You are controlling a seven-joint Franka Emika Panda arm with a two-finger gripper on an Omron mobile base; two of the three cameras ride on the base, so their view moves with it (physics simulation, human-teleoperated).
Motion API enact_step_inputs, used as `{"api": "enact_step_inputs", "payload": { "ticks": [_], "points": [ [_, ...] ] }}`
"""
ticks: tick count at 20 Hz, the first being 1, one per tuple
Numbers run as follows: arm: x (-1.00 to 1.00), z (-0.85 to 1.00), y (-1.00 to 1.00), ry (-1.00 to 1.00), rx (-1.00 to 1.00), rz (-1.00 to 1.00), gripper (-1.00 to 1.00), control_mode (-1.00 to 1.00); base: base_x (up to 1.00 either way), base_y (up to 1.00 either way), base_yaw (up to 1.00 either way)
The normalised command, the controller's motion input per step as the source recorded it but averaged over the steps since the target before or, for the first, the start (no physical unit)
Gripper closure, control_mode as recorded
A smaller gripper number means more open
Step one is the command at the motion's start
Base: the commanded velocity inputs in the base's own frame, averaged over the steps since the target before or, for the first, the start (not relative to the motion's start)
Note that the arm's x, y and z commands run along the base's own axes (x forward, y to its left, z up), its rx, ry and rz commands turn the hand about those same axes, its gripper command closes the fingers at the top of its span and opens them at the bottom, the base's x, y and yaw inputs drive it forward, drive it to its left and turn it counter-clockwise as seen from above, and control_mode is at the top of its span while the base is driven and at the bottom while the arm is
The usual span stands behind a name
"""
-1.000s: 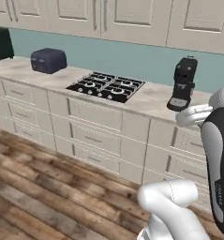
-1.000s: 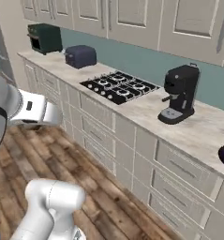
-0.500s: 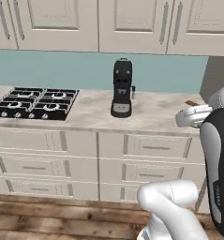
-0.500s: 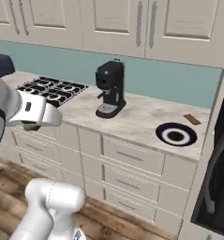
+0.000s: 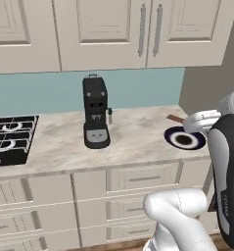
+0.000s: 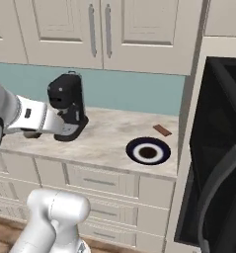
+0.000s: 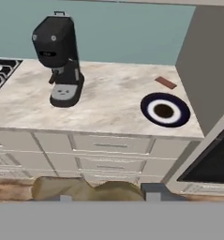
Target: Pick the garlic from the microwave and place it on plate located on the counter.
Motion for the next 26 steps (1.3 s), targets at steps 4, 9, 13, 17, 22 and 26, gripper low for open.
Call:
{"api": "enact_step_inputs", "payload": {
  "ticks": [4, 9, 13, 17, 22, 26],
  "points": [
    [0.0, 0.0, 0.0, 0.0, 0.0, 0.0, 1.0, 1.0, 0.72, 0.0, -0.37],
    [0.0, 0.0, 0.0, 0.0, 0.0, 0.0, 1.0, 1.0, 0.58, 0.0, -0.33],
    [0.0, 0.0, 0.0, 0.0, 0.0, 0.0, 1.0, 1.0, 0.43, -0.01, -0.27],
    [0.0, 0.0, 0.0, 0.0, 0.0, 0.0, 1.0, 1.0, 0.32, -0.07, -0.03],
    [0.0, 0.0, 0.0, 0.0, 0.0, 0.0, 1.0, 1.0, 0.33, -0.51, 0.1],
    [0.0, 0.0, 0.0, 0.0, 0.0, 0.0, 1.0, 1.0, 0.33, -0.51, 0.1]
  ]
}}
